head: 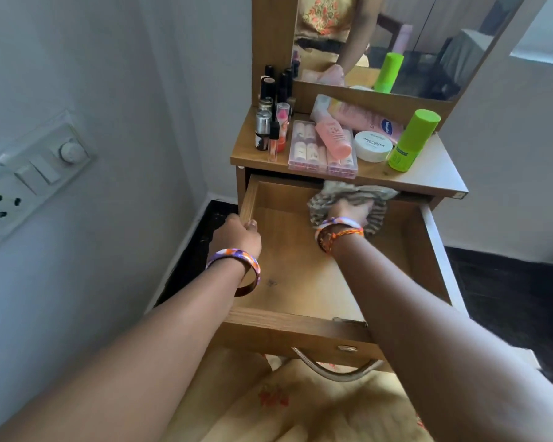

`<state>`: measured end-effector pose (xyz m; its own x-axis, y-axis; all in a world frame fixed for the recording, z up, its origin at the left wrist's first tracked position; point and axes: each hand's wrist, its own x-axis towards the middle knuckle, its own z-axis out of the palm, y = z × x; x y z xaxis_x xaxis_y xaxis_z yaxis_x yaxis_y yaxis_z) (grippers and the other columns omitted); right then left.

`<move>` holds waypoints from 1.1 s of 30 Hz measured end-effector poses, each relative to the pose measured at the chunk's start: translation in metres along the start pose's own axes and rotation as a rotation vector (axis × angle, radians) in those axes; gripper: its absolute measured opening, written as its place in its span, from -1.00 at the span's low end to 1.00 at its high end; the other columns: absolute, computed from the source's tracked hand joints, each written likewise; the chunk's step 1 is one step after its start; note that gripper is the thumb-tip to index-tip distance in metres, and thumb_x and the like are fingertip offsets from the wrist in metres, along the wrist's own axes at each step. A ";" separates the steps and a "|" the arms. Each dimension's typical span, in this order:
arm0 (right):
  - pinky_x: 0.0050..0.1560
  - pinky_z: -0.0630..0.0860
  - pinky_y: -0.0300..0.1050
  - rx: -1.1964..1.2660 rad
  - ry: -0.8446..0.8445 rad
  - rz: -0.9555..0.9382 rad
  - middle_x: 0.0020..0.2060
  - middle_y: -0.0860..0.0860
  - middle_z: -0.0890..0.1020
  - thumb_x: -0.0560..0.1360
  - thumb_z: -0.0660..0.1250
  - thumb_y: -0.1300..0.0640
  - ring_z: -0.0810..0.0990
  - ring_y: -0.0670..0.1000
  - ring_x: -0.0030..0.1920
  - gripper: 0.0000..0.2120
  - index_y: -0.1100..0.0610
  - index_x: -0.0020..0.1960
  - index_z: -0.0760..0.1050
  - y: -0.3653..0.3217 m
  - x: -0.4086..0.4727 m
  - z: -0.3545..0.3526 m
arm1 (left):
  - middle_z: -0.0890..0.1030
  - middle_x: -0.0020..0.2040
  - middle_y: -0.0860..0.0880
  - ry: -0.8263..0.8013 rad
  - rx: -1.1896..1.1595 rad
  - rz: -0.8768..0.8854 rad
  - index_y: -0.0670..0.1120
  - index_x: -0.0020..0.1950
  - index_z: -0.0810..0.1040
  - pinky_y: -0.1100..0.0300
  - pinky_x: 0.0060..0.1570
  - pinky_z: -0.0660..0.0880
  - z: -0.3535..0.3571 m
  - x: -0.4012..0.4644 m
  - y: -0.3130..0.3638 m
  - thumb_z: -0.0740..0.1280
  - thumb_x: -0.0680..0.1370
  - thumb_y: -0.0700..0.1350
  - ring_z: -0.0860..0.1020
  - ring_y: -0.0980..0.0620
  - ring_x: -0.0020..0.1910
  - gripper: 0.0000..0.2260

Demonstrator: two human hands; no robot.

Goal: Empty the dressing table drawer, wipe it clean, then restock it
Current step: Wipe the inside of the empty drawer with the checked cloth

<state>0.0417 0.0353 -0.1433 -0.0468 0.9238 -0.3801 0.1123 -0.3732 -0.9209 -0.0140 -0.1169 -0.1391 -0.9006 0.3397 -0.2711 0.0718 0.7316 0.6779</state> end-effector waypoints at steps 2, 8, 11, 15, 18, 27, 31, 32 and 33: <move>0.34 0.29 -0.05 -0.135 -0.086 -0.073 0.37 0.21 0.36 0.54 0.21 0.21 0.38 0.21 0.35 -0.53 0.13 0.44 0.26 0.008 -0.020 0.011 | 0.58 0.14 -0.22 -0.041 -0.143 -0.044 -0.21 0.08 0.51 0.02 0.10 0.44 -0.007 0.007 -0.001 0.17 0.59 0.06 0.54 -0.23 0.06 -0.65; 0.19 0.51 0.09 -0.480 -0.671 -0.366 0.05 0.13 0.66 0.39 0.23 0.16 0.60 0.18 0.08 -0.66 0.10 0.13 0.58 0.003 -0.067 0.043 | 0.56 0.14 -0.14 -0.432 -0.729 -0.293 -0.15 0.25 0.50 0.06 0.23 0.38 -0.036 0.018 -0.018 -0.17 0.54 0.35 0.51 -0.10 0.16 -0.27; -0.13 0.51 -0.32 -0.740 -0.970 -0.477 -0.09 0.06 0.59 0.52 0.19 0.25 0.56 -0.02 -0.15 -0.74 0.14 0.14 0.56 -0.018 -0.079 0.016 | 0.58 -0.12 -0.12 -0.510 -0.797 -0.377 -0.11 0.13 0.55 0.12 -0.02 0.43 -0.044 0.024 -0.026 -0.22 0.48 0.42 0.54 -0.05 -0.11 -0.21; -0.10 0.52 -0.28 -1.269 -1.367 -0.524 0.01 0.08 0.60 0.55 0.19 0.20 0.53 -0.07 -0.09 -0.71 0.13 0.26 0.49 -0.027 -0.119 -0.018 | 0.52 0.22 -0.21 -0.564 -0.734 -0.432 -0.18 0.32 0.44 -0.01 0.20 0.38 -0.059 0.031 -0.033 -0.10 0.48 0.43 0.49 -0.18 0.23 -0.20; 0.08 0.48 -0.17 -1.360 -1.465 -0.563 -0.04 -0.01 0.59 0.55 0.16 0.24 0.52 -0.07 -0.05 -0.69 0.12 0.26 0.49 -0.018 -0.132 -0.021 | 0.46 0.26 -0.28 -0.570 -0.565 -0.340 -0.26 0.36 0.38 -0.06 0.11 0.40 -0.064 0.021 -0.031 -0.10 0.57 0.29 0.47 -0.23 0.18 -0.29; -0.16 0.47 -0.26 -1.755 -1.370 -0.378 -0.20 -0.03 0.58 0.50 0.14 0.36 0.48 -0.13 -0.29 -0.64 0.21 0.25 0.49 -0.039 -0.091 -0.068 | 0.58 -0.03 -0.15 -0.058 -0.288 0.060 -0.20 0.03 0.57 0.11 0.07 0.43 -0.054 0.002 -0.010 0.24 0.58 -0.08 0.56 -0.18 0.09 -0.79; -0.12 0.51 -0.23 -1.861 -1.216 -0.280 0.06 0.10 0.59 0.50 0.10 0.36 0.58 -0.03 -0.16 -0.64 0.15 0.18 0.53 -0.045 -0.068 -0.108 | 0.58 -0.12 -0.07 0.062 -0.165 0.271 -0.13 -0.05 0.60 0.14 0.04 0.48 -0.036 -0.013 0.015 0.26 0.56 -0.15 0.56 -0.07 -0.07 -0.87; -0.02 0.51 -0.22 -1.923 -1.186 -0.264 0.17 0.12 0.57 0.51 0.08 0.37 0.57 0.02 -0.05 -0.62 0.22 0.25 0.49 -0.047 -0.062 -0.115 | 0.60 -0.11 -0.08 0.072 -0.173 0.327 -0.11 -0.06 0.59 0.11 0.05 0.52 -0.030 -0.017 0.021 0.27 0.55 -0.16 0.58 -0.08 -0.05 -0.89; 0.03 0.49 -0.26 -1.927 -1.152 -0.248 0.29 0.17 0.50 0.52 0.05 0.39 0.51 0.02 0.02 -0.62 0.31 0.28 0.44 -0.050 -0.059 -0.123 | 0.61 -0.09 -0.09 0.069 -0.171 0.385 -0.11 -0.05 0.59 0.11 0.03 0.53 -0.024 -0.021 0.026 0.27 0.55 -0.17 0.58 -0.07 -0.05 -0.89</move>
<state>0.1614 0.0097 -0.0641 -0.4989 0.2319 -0.8351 0.5024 0.8625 -0.0607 -0.0036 -0.1197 -0.0993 -0.8490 0.5242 0.0665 0.3416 0.4486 0.8259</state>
